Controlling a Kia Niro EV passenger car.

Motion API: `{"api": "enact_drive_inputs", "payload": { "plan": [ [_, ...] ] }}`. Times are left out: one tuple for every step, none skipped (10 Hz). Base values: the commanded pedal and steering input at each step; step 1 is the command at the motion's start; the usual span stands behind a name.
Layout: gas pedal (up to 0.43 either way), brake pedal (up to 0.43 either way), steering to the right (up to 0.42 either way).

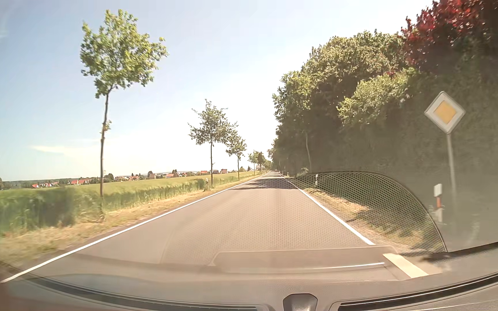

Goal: Follow the waypoints while adhering to traffic rules and regulations

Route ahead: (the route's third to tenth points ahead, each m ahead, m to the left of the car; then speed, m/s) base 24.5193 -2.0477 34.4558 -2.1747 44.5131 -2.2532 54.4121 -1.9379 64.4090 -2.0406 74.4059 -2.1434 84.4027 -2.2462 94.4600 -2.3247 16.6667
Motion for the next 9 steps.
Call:
{"api": "enact_drive_inputs", "payload": {
  "plan": [
    [0.24, 0.006, 0.002],
    [0.24, 0.006, 0.002],
    [0.24, 0.006, 0.002],
    [0.24, 0.006, 0.002],
    [0.24, 0.006, 0.002],
    [0.248, 0.006, 0.002],
    [0.248, 0.006, 0.002],
    [0.248, 0.006, 0.002],
    [0.248, 0.006, 0.002]
  ]
}}
